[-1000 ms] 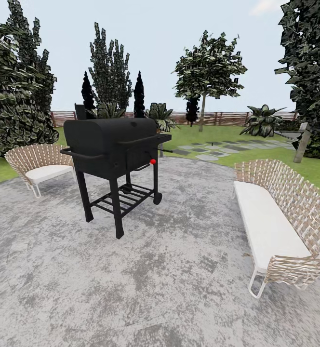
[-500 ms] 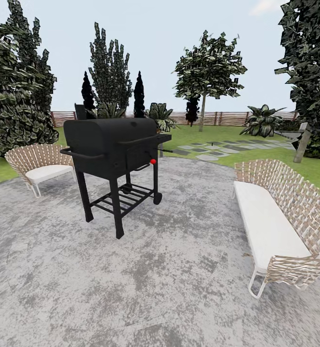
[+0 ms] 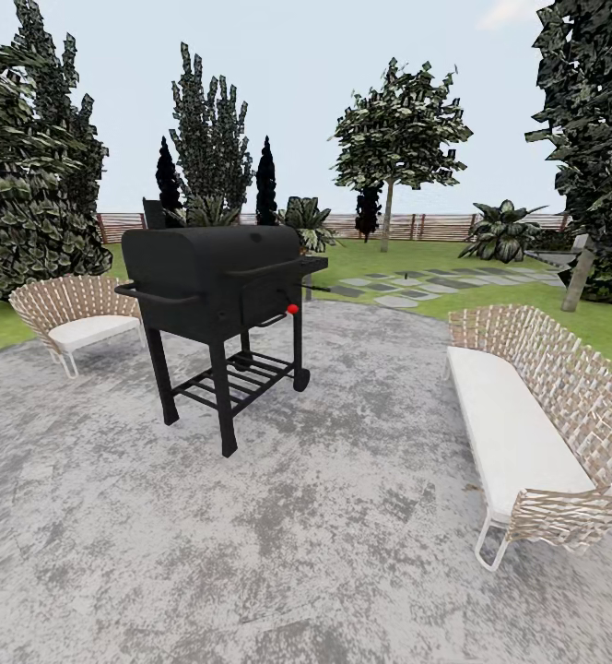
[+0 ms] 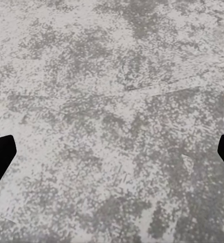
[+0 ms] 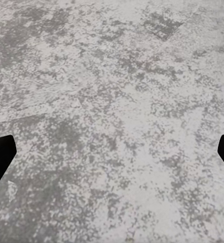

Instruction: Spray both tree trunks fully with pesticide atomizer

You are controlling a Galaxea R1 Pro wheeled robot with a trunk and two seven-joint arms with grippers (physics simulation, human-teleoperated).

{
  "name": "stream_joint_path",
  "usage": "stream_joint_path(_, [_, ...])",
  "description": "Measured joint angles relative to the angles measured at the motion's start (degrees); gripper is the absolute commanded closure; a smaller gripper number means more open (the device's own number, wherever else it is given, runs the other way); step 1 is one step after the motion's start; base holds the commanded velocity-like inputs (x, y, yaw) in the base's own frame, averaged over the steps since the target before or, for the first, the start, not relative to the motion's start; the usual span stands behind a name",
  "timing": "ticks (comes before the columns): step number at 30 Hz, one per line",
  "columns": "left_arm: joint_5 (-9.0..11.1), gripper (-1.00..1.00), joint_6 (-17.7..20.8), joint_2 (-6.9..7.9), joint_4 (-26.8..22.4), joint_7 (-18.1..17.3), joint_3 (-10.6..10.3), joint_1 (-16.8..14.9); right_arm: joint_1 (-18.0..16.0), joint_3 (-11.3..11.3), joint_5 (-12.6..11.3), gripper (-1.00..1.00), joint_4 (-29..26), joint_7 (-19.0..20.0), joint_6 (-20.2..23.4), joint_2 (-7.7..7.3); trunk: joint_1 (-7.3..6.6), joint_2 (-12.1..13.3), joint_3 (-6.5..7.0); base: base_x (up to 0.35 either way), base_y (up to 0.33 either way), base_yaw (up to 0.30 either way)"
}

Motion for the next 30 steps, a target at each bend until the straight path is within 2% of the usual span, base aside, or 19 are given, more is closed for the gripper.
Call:
stream_joint_path(23, [0.48, -1.00, 0.08, 0.24, 0.35, 0.25, 0.52, -0.01, 0.02, 0.08, 0.01, -1.00, 0.04, 0.00, 0.01, -0.13, 4.83, -8.81, -4.38, 0.000, 0.000, -0.270])
stream_joint_path(30, [0.50, -1.00, 0.08, 0.22, 0.48, 0.26, 0.52, 0.00, 0.00, 0.02, 0.00, -1.00, 0.06, 0.00, -0.03, -0.12, 6.36, -11.62, -5.72, 0.000, 0.000, -0.069])
